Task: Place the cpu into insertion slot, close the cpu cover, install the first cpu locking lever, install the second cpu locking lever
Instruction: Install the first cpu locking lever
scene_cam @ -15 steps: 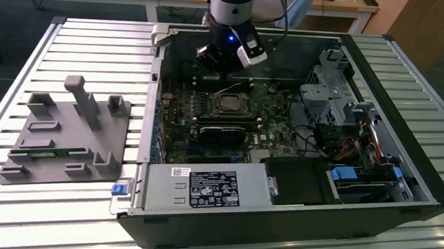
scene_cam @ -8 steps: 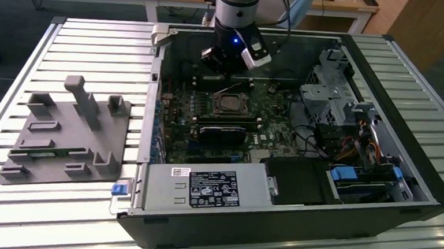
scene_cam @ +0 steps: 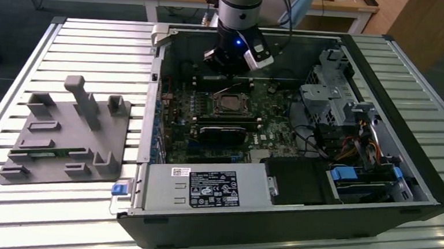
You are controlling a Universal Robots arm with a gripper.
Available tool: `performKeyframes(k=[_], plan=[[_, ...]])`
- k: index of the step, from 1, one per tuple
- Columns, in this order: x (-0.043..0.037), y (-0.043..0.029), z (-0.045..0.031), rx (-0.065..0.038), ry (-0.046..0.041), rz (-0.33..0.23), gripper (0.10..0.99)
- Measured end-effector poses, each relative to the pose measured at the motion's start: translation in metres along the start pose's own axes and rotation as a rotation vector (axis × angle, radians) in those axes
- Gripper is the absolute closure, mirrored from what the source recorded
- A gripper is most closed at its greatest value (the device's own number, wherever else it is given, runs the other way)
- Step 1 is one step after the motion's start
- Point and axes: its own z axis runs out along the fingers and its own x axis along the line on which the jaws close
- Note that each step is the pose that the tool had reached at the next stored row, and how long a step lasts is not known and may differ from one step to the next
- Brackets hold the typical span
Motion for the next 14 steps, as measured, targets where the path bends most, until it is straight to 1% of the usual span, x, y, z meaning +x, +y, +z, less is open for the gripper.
performKeyframes(k=[9, 14], plan=[[-0.0084, 0.0001, 0.0028, 0.001, 0.0000, 0.000, 0.980], [-0.0141, 0.0002, 0.0064, 0.001, 0.0001, 0.000, 0.980]])
